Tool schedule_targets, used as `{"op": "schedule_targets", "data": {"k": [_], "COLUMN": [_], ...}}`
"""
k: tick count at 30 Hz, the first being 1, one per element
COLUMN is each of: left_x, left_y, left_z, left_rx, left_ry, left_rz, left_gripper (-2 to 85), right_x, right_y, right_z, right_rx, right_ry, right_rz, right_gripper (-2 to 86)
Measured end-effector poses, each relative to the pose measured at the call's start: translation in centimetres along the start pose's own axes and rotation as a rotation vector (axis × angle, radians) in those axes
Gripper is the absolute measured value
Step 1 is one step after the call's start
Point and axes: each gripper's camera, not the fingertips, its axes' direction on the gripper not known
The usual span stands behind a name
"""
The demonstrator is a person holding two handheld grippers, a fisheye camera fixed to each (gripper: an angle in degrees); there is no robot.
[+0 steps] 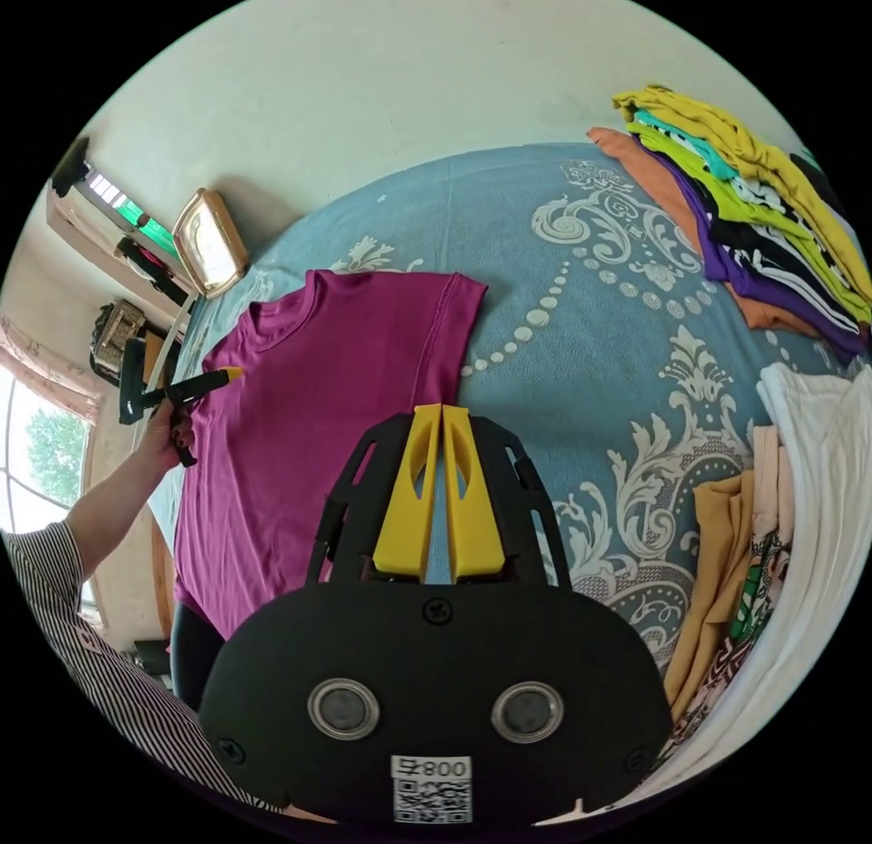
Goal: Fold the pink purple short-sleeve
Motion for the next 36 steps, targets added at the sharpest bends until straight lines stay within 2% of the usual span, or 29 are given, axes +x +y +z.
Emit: {"op": "schedule_targets", "data": {"k": [5,11,16,20,23,28,36], "left_x": [4.0,10.6,12.8,14.8,18.4,27.3,40.4], "left_y": [-5.1,-14.8,-22.2,-24.3,-24.9,-28.7,-37.0], "left_z": [-2.9,-3.8,-2.9,-6.3,-9.0,-9.6,-8.8], "left_rx": [0.056,0.05,-0.002,0.053,0.056,-0.067,-0.183], "left_ry": [0.104,0.085,0.049,0.144,0.246,0.266,0.08], "left_rz": [0.032,0.109,0.026,0.008,0.102,0.298,0.547], "left_gripper": [0.3,0.2,0.3,0.6,1.2,4.7,7.8], "right_x": [1.2,2.0,0.3,0.2,0.6,0.8,1.1], "right_y": [1.8,4.5,5.6,6.7,8.0,9.2,9.0], "right_z": [-0.2,-0.8,0.2,0.7,0.2,0.1,1.3], "right_rx": [0.044,0.099,0.062,0.048,0.09,0.148,0.102], "right_ry": [-0.057,-0.162,-0.12,-0.087,-0.097,-0.101,-0.146], "right_rz": [0.049,0.066,-0.009,-0.031,-0.016,-0.026,-0.027], "right_gripper": [0.5,2.0,3.4,4.0,4.9,6.3,6.4]}}
